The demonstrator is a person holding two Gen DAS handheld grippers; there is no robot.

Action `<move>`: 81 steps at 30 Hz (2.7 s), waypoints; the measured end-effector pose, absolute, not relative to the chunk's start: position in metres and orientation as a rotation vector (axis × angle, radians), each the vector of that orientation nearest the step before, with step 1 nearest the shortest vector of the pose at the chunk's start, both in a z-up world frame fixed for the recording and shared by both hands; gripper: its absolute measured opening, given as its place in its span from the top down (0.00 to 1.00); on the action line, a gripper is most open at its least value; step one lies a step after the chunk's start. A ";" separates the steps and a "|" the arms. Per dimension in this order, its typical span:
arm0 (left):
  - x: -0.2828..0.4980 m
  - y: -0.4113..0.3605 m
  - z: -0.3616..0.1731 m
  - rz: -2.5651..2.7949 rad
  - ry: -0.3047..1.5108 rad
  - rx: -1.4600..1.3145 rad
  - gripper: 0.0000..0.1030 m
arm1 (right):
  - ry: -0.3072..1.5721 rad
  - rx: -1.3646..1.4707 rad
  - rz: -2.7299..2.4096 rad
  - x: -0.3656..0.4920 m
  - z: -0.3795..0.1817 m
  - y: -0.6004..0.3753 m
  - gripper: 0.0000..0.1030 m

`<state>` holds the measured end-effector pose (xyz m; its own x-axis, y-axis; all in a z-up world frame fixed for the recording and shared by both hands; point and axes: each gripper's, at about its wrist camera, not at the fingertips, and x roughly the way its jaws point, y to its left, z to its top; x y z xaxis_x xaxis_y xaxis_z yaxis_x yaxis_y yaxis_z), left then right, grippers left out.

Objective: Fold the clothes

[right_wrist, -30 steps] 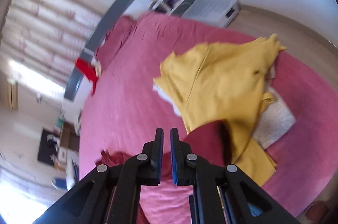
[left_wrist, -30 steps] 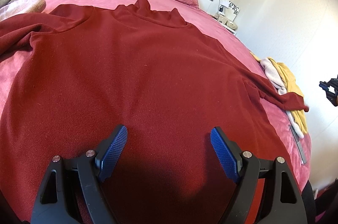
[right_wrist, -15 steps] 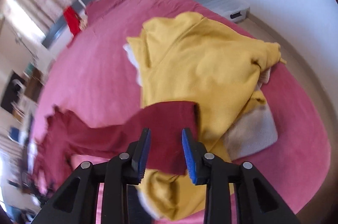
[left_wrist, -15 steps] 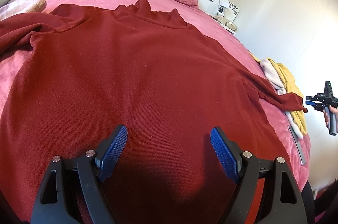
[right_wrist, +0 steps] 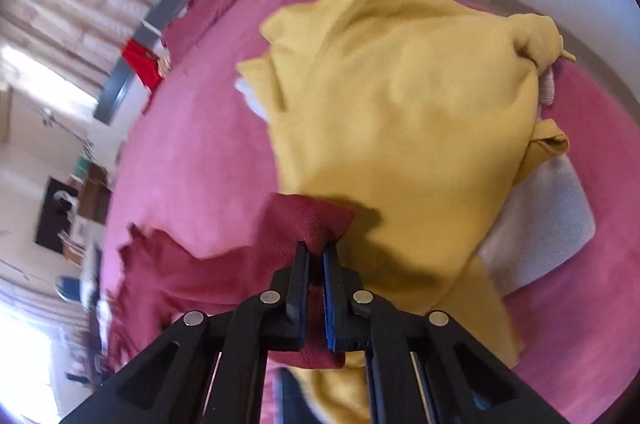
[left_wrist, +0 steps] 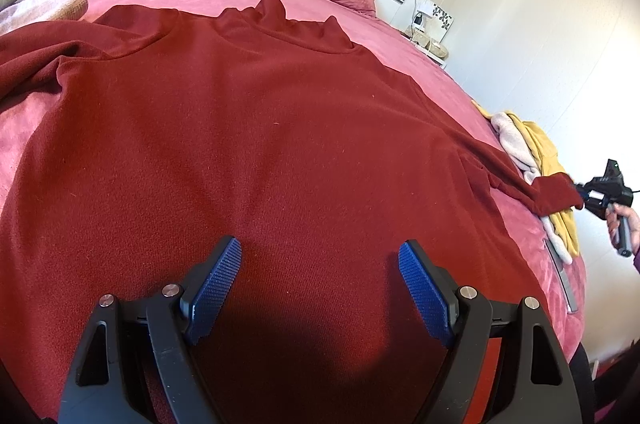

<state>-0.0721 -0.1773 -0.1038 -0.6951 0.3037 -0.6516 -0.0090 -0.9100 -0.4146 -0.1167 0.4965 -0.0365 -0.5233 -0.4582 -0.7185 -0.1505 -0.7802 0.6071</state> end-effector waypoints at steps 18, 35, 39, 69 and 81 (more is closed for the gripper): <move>-0.070 -0.186 -0.092 2.627 -0.691 -1.136 0.20 | -1.213 1.012 -1.987 -0.137 0.117 0.295 0.97; 0.023 -0.278 -0.092 2.677 -1.088 -1.096 0.20 | -0.345 1.522 -1.821 -0.090 -0.082 -0.181 0.72; 0.012 -0.280 -0.090 2.682 -1.090 -1.110 0.20 | -0.221 1.546 -1.709 -0.049 -0.120 -0.188 0.71; -0.130 -0.324 -0.042 2.539 -0.546 -1.460 0.90 | -0.433 1.409 -2.029 -0.005 -0.145 0.089 0.63; -0.151 -0.292 -0.080 2.507 -0.730 -1.450 0.97 | -0.394 1.388 -2.071 -0.005 -0.145 0.081 0.63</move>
<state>-0.1511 -0.2922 -0.0801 -0.5194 0.3654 -0.7725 0.1061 -0.8694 -0.4826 -0.0051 0.0814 -0.1450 -0.2660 -0.6310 -0.7288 0.3193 -0.7710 0.5510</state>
